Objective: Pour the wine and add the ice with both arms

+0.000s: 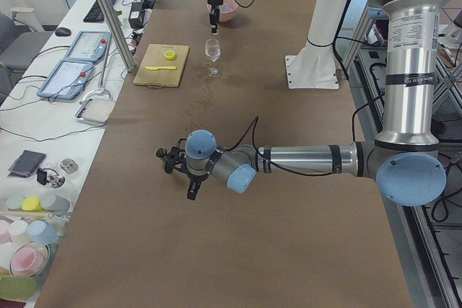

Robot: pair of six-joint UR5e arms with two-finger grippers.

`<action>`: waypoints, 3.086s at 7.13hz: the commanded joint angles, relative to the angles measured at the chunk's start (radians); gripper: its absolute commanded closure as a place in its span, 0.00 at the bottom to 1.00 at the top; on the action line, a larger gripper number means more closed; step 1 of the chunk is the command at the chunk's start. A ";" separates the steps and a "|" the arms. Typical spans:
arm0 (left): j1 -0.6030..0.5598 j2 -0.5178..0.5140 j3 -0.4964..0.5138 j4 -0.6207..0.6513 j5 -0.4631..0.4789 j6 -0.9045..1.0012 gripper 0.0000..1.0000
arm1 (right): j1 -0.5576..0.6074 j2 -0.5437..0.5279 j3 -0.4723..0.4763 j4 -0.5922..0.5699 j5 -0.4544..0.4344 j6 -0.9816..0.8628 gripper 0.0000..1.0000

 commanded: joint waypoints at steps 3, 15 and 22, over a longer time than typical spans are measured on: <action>-0.001 -0.006 0.005 -0.001 0.000 -0.014 0.02 | -0.029 0.052 -0.050 0.007 -0.032 0.017 1.00; 0.000 -0.032 0.034 -0.001 0.001 -0.014 0.02 | 0.253 -0.329 0.089 0.004 0.179 -0.385 0.00; 0.001 -0.044 0.038 -0.002 0.000 -0.009 0.02 | 0.623 -0.676 -0.131 0.010 0.223 -1.342 0.00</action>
